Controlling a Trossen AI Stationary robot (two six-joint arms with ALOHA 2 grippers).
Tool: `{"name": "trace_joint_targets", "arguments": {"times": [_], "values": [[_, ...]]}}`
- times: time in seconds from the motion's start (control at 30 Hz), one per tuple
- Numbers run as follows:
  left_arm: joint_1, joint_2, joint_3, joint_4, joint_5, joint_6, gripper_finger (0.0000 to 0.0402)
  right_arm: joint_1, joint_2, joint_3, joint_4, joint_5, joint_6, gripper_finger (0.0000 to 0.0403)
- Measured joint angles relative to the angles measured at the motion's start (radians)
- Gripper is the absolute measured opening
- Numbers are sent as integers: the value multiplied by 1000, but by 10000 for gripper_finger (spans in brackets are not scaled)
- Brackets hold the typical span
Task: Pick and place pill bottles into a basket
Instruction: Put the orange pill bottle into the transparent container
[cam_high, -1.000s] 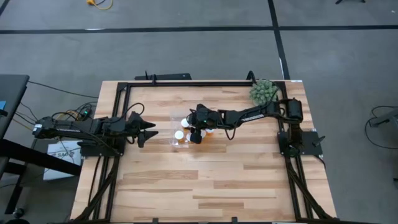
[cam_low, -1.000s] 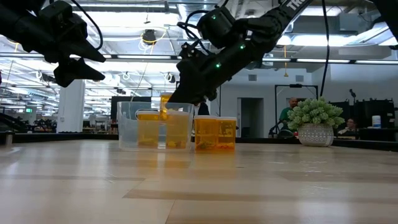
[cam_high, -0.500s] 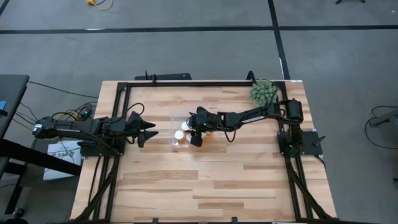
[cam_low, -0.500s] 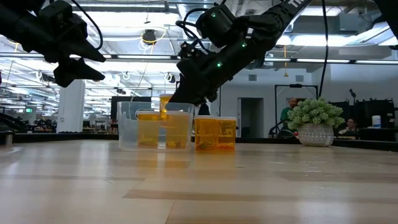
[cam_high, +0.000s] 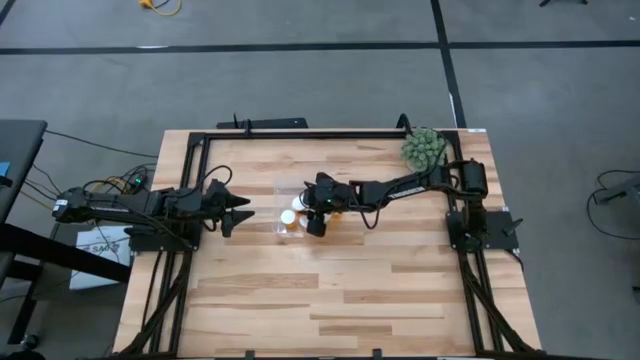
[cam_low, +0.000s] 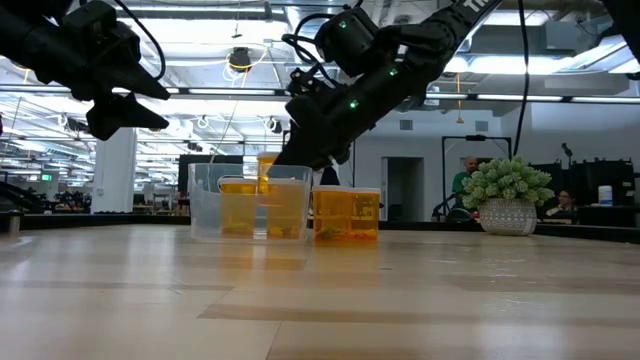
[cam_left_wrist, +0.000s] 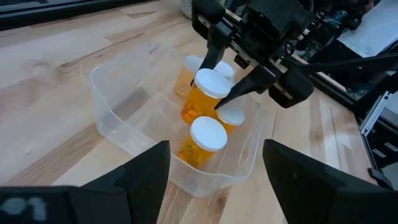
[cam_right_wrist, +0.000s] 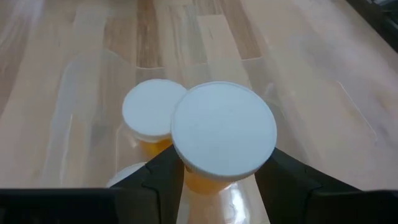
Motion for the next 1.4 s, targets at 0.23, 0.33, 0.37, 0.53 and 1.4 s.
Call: {"name": "trace_joint_targets", "arguments": {"times": [0.23, 0.33, 0.37, 0.53, 1.4], "values": [[0, 0, 0, 25, 0, 0, 247, -11, 0, 0, 0, 2, -2, 170], [0, 0, 0, 48, 0, 1, 247, -15, 0, 0, -1, 1, -3, 169], [0, 0, 0, 54, 0, 1, 247, -15, 0, 0, -1, 0, -4, 169], [0, 0, 0, 61, 1, 1, 247, -28, 0, 0, -1, 0, -11, 170], [0, 0, 0, 60, 2, 23, 247, -41, -3, 1, -48, -22, -54, 170]]}}
